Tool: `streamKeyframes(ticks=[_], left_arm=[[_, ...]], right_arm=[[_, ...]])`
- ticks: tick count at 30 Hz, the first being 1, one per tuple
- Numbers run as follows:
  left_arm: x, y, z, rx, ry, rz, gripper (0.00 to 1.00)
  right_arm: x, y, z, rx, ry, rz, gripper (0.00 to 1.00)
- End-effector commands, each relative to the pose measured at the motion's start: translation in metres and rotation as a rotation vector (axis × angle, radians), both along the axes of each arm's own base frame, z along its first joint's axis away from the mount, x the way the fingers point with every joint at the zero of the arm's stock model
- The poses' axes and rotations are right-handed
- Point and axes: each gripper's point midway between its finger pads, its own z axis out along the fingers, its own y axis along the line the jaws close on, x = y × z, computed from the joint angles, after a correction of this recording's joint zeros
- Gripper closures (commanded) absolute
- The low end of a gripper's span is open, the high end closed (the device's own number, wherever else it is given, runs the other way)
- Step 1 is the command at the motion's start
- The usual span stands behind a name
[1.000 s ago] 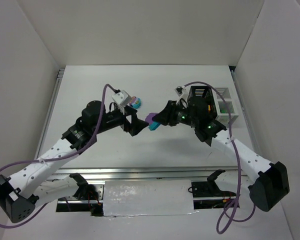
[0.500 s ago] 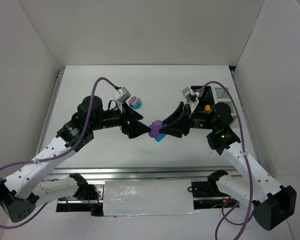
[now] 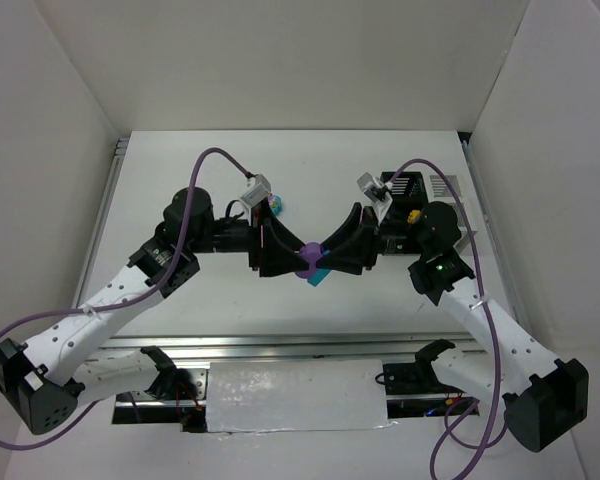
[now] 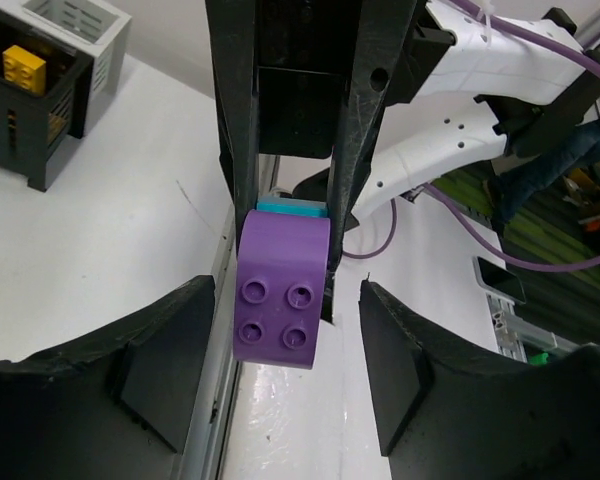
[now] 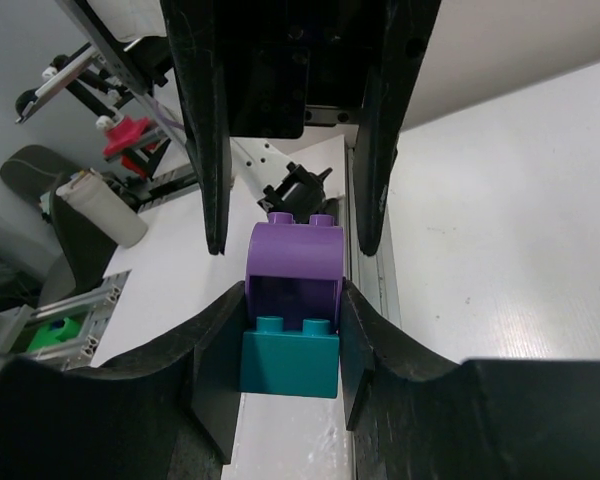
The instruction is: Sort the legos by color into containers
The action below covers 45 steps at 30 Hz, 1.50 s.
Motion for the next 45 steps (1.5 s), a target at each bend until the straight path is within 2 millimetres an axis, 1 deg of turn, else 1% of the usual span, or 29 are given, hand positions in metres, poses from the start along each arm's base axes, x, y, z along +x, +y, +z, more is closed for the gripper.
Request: streamKeyframes(ticks=[1,4,5,7,8,9,10,11,12,14,16,18,19,20,22,23,24,25,26,30,33,34,35,38,40,41,42,44,45], left_arm=[[-0.009,-0.005,0.011,-0.053,-0.03,-0.078,0.29],[-0.008,-0.007,0.008,-0.052,-0.024,-0.089,0.3],[-0.01,-0.007,0.007,-0.053,-0.024,-0.101,0.32],[-0.011,-0.008,0.008,-0.054,-0.026,-0.11,0.56],[-0.01,-0.007,0.008,-0.051,-0.027,-0.1,0.78],[-0.009,-0.006,0.01,-0.049,-0.045,-0.095,0.86],[-0.011,-0.005,0.012,-0.049,-0.054,-0.092,0.95],[-0.01,-0.004,0.012,-0.047,-0.057,-0.082,1.0],[-0.008,-0.003,0.014,-0.049,-0.066,-0.065,1.0],[-0.011,0.002,0.02,-0.059,-0.087,-0.05,1.0],[-0.015,0.005,0.027,-0.072,-0.106,-0.051,1.0],[-0.017,0.006,0.029,-0.078,-0.112,-0.054,1.0],[-0.018,0.007,0.031,-0.08,-0.114,-0.054,1.0],[-0.017,0.006,0.031,-0.08,-0.114,-0.054,1.0],[-0.016,0.005,0.03,-0.079,-0.105,-0.054,1.0],[-0.016,0.004,0.029,-0.079,-0.101,-0.055,1.0],[-0.016,0.004,0.029,-0.082,-0.098,-0.06,1.0],[-0.016,0.003,0.029,-0.084,-0.091,-0.062,1.0],[-0.016,0.003,0.028,-0.084,-0.092,-0.063,1.0],[-0.015,0.003,0.028,-0.084,-0.089,-0.057,1.0],[-0.004,0.008,0.034,-0.076,-0.09,0.015,1.0],[0.001,0.011,0.033,-0.061,-0.073,0.05,1.0],[0.006,0.015,0.038,-0.064,-0.074,0.082,1.0],[0.021,0.04,0.048,-0.074,-0.064,0.159,1.0],[0.025,0.05,0.054,-0.083,-0.07,0.182,1.0],[0.023,0.054,0.052,-0.071,-0.055,0.187,1.0],[0.027,0.059,0.052,-0.066,-0.063,0.208,1.0],[0.029,0.066,0.053,-0.054,-0.06,0.248,1.0],[0.034,0.069,0.05,-0.037,-0.065,0.283,1.0]], right_arm=[[-0.005,0.002,0.031,0.054,-0.107,0.023,1.0],[-0.005,0.005,0.035,0.058,-0.107,0.035,1.0],[-0.005,0.005,0.036,0.061,-0.111,0.036,1.0],[-0.003,0.006,0.037,0.064,-0.11,0.033,1.0],[-0.002,0.007,0.037,0.061,-0.106,0.032,1.0],[-0.002,0.007,0.036,0.059,-0.105,0.033,0.95],[-0.001,0.007,0.035,0.058,-0.099,0.034,0.8],[-0.002,0.007,0.036,0.065,-0.101,0.034,0.23],[-0.003,0.007,0.031,0.061,-0.093,0.034,0.13],[-0.001,0.004,0.026,0.052,-0.093,0.018,0.1],[-0.005,0.003,0.018,0.045,-0.083,0.031,0.11],[-0.014,0.002,0.016,0.06,-0.083,0.086,0.19],[-0.017,0.002,0.019,0.076,-0.102,0.096,0.25],[-0.017,0.002,0.018,0.073,-0.083,0.098,0.38],[-0.014,0.003,0.017,0.07,-0.079,0.087,0.5],[-0.013,0.003,0.017,0.072,-0.078,0.083,0.58],[-0.014,0.003,0.018,0.073,-0.079,0.083,0.73],[-0.011,0.003,0.018,0.073,-0.074,0.068,0.97],[-0.012,0.004,0.019,0.072,-0.074,0.07,1.0],[-0.015,0.003,0.02,0.074,-0.083,0.086,1.0],[-0.017,0.002,0.006,0.032,-0.122,0.117,1.0],[-0.015,0.002,-0.007,-0.003,-0.125,0.114,1.0],[-0.013,0.001,-0.011,-0.019,-0.128,0.111,1.0],[-0.004,-0.004,-0.033,-0.068,-0.087,0.094,1.0],[0.007,-0.009,-0.042,-0.073,-0.06,0.054,1.0],[0.009,-0.011,-0.044,-0.071,-0.054,0.045,1.0],[0.016,-0.015,-0.044,-0.065,-0.045,0.011,1.0],[0.024,-0.02,-0.046,-0.069,-0.031,-0.019,1.0],[0.043,-0.027,-0.05,-0.083,0.002,-0.131,1.0]])
